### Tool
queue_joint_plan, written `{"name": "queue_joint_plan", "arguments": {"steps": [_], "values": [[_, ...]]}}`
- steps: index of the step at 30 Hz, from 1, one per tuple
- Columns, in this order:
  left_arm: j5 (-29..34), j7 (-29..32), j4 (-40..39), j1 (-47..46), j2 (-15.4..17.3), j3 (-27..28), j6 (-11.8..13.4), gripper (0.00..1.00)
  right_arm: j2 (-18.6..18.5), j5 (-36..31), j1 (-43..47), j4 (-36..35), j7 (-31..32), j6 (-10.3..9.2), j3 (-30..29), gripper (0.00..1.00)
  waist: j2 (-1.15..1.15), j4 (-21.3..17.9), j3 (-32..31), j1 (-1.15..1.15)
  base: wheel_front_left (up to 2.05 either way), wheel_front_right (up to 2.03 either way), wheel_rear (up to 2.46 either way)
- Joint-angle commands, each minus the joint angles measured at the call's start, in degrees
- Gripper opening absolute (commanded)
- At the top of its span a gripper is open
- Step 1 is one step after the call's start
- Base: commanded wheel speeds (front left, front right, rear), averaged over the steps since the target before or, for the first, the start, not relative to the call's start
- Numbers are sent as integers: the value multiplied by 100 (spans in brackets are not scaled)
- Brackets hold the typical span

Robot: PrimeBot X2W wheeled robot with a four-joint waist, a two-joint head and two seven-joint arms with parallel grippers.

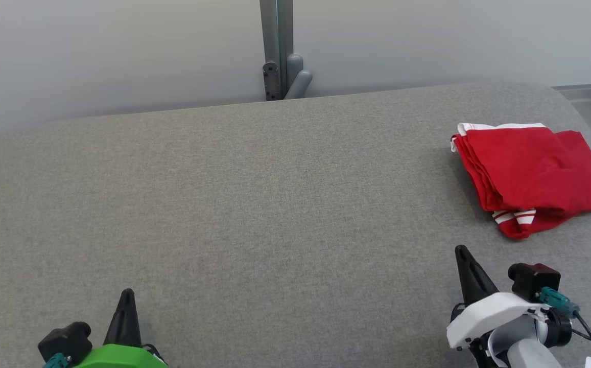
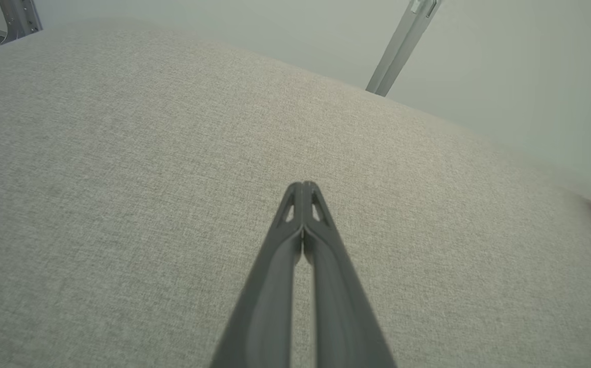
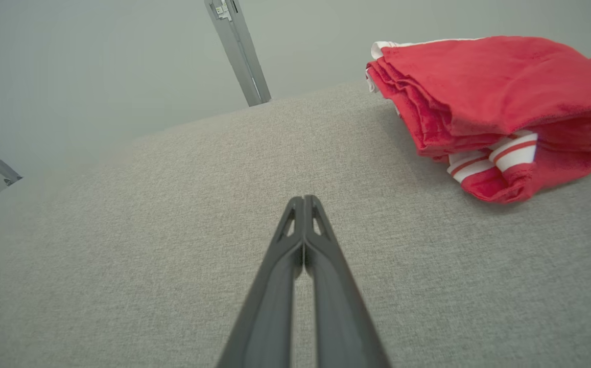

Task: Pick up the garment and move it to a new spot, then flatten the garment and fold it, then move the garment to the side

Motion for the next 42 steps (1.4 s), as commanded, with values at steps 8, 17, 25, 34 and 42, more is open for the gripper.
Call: {"name": "queue_joint_plan", "arguments": {"steps": [8, 17, 25, 34, 42], "values": [[-1023, 217, -279, -266, 21, 62, 40, 0, -19, 1111, -211, -191, 238, -2, -135, 0, -3, 20, 19, 0, 0, 0, 0], [-1803, 413, -417, -341, 25, 121, 89, 0, -24, 1956, -255, -241, 446, -2, -242, 0, -3, 40, 34, 0, 0, 0, 0], [-2432, 575, -516, -418, 28, 172, 122, 0, -27, 2645, -298, -274, 621, -3, -331, 0, -3, 57, 48, 0, 0, 0, 0], [-3086, 743, -601, -497, 31, 223, 151, 0, -32, 3352, -335, -307, 798, -3, -428, 0, -3, 76, 63, 0, 0, 0, 0], [-3615, 884, -670, -559, 34, 272, 171, 0, -37, 3934, -376, -332, 945, -4, -502, 0, -3, 93, 77, 0, 0, 0, 0]]}}
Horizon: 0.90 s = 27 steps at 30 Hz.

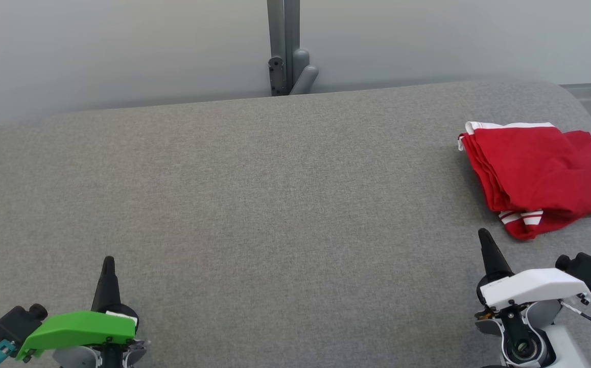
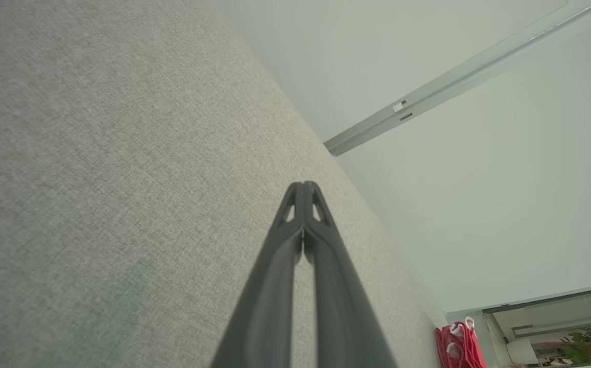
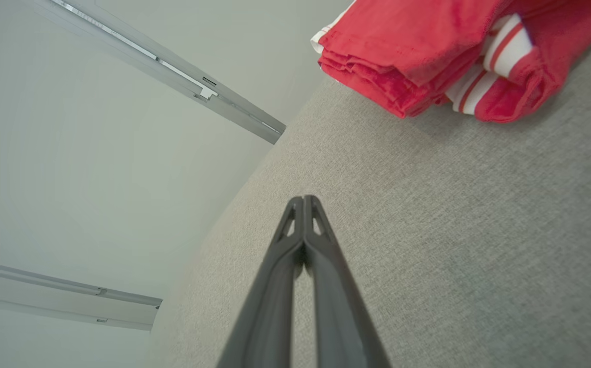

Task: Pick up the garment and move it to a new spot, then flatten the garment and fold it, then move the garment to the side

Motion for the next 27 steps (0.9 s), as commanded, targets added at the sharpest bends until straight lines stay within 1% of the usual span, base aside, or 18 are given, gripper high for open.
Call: {"name": "queue_joint_plan", "arguments": {"steps": [1, 20, 27], "values": [[-205, 43, -104, -150, 31, 39, 26, 0, -31, 218, -151, -88, 50, -3, -40, 0, 0, 4, 3, 0, 0, 0, 0], [-1309, 333, -233, -291, 37, 131, 61, 0, -46, 1425, -219, -137, 351, -2, -194, 0, 0, 45, 35, 0, 0, 0, 0], [-1618, 415, -269, -323, 39, 155, 76, 0, -50, 1767, -241, -153, 436, -2, -237, 0, 0, 58, 45, 0, 0, 0, 0]]}}
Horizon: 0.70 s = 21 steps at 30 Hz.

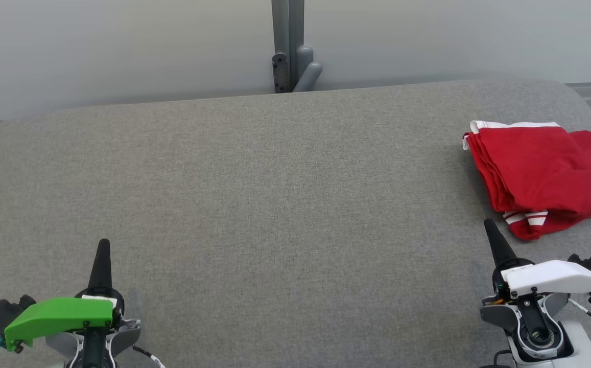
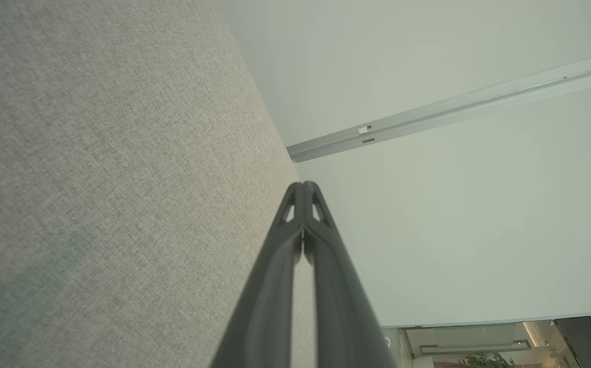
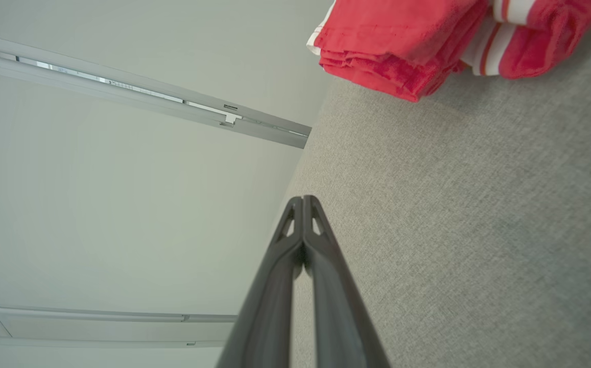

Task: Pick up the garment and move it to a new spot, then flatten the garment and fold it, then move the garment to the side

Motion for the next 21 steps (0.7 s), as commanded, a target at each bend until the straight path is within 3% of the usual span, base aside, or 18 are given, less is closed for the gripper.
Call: {"name": "queue_joint_plan", "arguments": {"steps": [1, 21], "values": [[-164, 32, -68, -117, 33, 16, 25, 0, -38, 143, -116, -61, 41, 4, -28, 0, 0, 3, 2, 0, 0, 0, 0], [-1073, 276, -171, -226, 38, 105, 48, 0, -55, 1162, -164, -103, 289, 3, -151, 0, 0, 46, 35, 0, 0, 0, 0]]}}
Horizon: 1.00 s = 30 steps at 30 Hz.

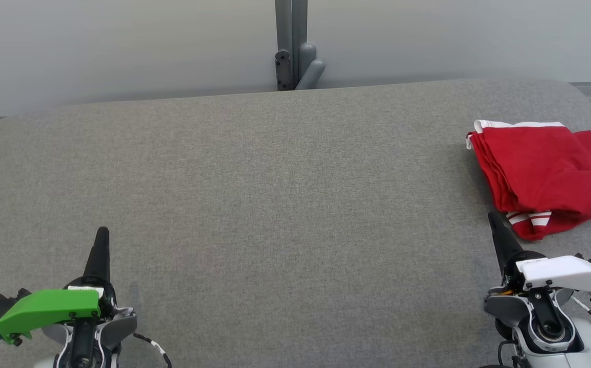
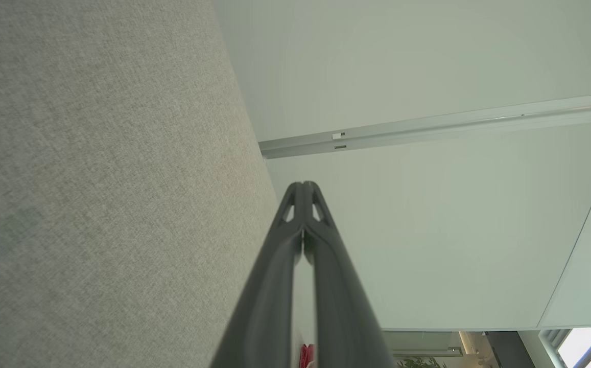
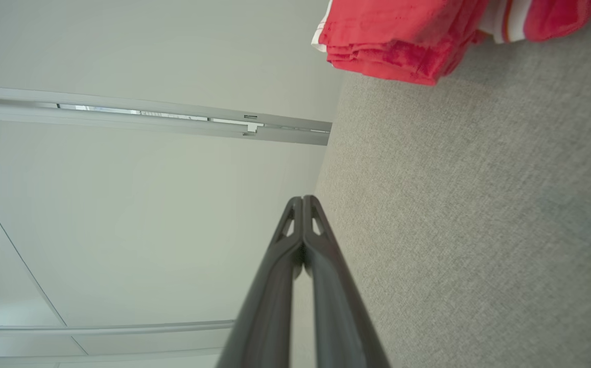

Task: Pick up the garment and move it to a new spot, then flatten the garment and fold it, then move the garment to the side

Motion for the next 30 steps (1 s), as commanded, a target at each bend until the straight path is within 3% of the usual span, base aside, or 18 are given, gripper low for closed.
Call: {"name": "queue_joint_plan", "arguments": {"steps": [1, 21, 30], "values": [[-132, 35, -48, -91, 34, 40, 2, 0, -41, 144, -79, -51, 46, 3, -28, 0, 0, 3, 2, 0, 0, 0, 0], [-955, 254, -132, -191, 38, 103, 36, 0, -63, 1056, -121, -83, 260, 2, -129, 0, 0, 49, 38, 0, 0, 0, 0], [-932, 259, -128, -191, 38, 100, 34, 0, -70, 1060, -97, -81, 246, 2, -116, 0, 0, 50, 39, 0, 0, 0, 0]]}}
